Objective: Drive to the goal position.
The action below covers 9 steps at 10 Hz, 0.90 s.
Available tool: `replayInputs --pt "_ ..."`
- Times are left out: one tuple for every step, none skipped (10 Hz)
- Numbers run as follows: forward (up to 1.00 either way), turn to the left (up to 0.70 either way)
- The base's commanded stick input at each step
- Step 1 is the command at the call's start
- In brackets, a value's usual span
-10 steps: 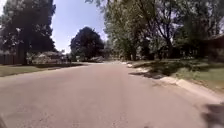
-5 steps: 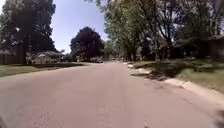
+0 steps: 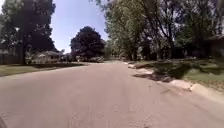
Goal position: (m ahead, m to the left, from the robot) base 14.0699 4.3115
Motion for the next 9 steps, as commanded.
replayInputs --pt "0.50 -0.50" --pt "0.50 -0.50" --pt "0.50 0.00" --pt "0.50 0.00" --pt "0.50 0.00" --pt "0.50 0.00" --pt "0.50 0.00" --pt "0.50 0.00" --pt "0.50 0.00"
